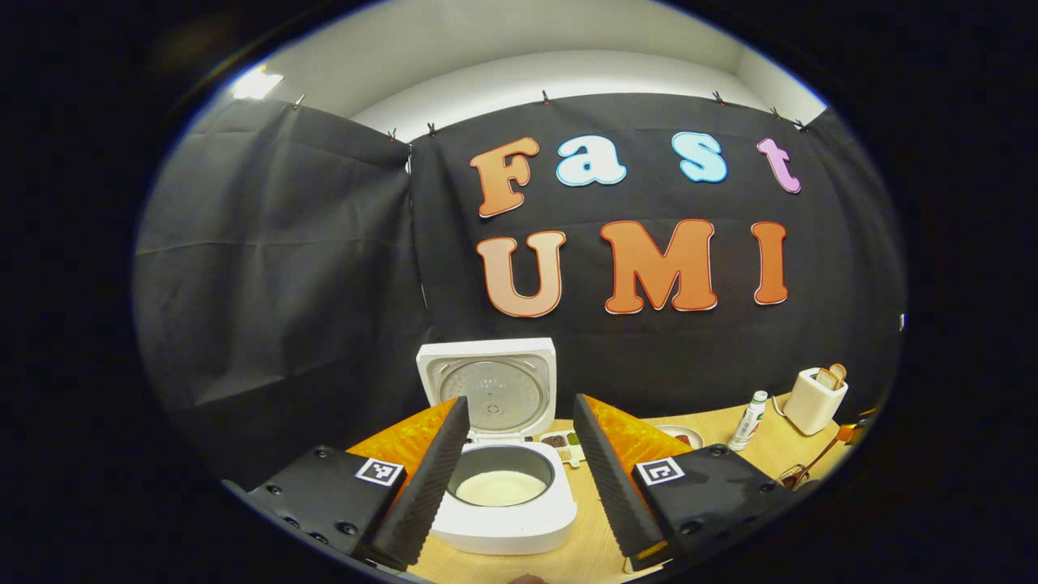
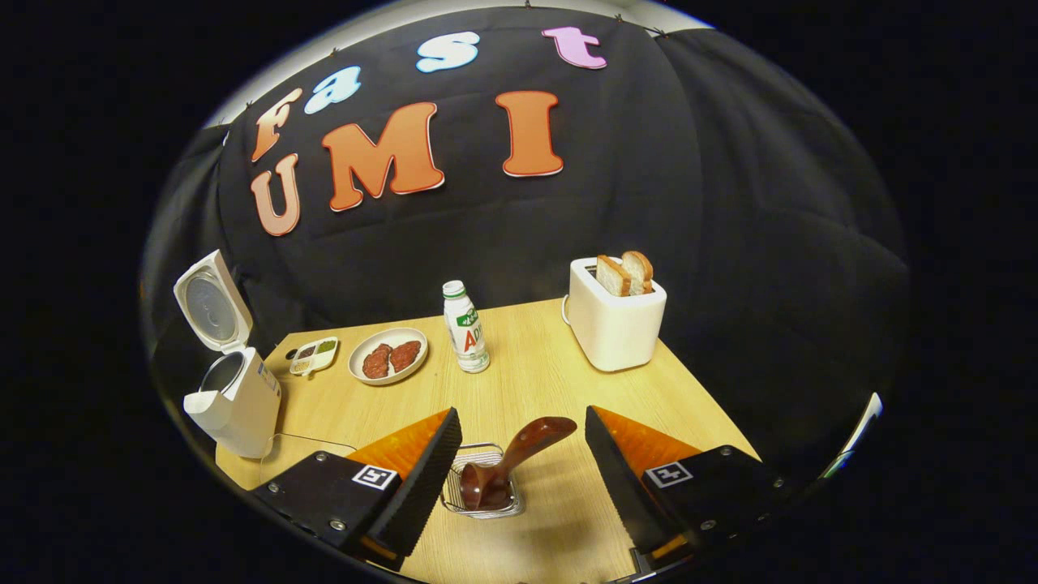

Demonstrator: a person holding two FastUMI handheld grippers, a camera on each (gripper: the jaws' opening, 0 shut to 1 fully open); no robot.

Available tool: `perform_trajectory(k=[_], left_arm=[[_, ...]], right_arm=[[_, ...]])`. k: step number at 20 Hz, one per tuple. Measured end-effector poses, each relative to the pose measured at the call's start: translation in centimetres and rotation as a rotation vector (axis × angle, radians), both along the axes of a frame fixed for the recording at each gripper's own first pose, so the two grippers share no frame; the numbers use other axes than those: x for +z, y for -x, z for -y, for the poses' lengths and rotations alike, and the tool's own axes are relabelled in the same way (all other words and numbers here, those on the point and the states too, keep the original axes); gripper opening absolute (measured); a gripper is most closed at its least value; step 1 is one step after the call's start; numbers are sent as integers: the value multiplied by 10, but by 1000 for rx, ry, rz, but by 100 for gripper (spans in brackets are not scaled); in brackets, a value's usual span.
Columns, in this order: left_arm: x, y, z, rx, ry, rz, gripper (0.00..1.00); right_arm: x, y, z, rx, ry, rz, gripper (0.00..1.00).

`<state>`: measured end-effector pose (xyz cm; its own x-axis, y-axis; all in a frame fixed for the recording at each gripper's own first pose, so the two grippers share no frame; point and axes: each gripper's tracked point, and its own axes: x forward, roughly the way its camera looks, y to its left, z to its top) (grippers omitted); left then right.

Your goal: Close the left gripper, press the button to open the rice cooker; take a wooden spoon from the chopstick holder with the right hand, scoop a spoonful of rice and pour it into the rice cooker, then put the wooden spoon back into the chopstick holder.

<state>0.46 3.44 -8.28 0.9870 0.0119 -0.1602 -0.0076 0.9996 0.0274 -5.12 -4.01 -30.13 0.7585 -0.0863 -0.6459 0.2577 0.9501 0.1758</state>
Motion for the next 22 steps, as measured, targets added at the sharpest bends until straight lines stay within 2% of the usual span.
perform_trajectory(k=[6,8,10,11,13,15,17,22], left_arm=[[-5,33,-6,69,-9,-37,89],[-4,37,-8,81,-10,-42,89],[-2,39,-9,89,-17,-45,89],[-1,40,-8,88,-20,-46,89],[-2,41,-5,83,-29,-50,89],[-3,41,-4,70,-44,-56,89],[-1,41,5,50,-48,-57,89],[1,28,27,-12,-45,-39,92]], right_arm=[[-44,-9,-1,1,-126,-67,90],[-52,-14,-7,-17,-195,-69,82],[-61,-13,-13,-37,-263,-75,70],[-65,-11,-18,-42,-286,-78,60],[-68,-11,-25,-50,-318,-67,48],[-68,-17,-30,-46,-328,-48,42],[-71,-19,-35,-34,-335,-45,28],[-67,-18,-32,-77,-332,-19,17]])
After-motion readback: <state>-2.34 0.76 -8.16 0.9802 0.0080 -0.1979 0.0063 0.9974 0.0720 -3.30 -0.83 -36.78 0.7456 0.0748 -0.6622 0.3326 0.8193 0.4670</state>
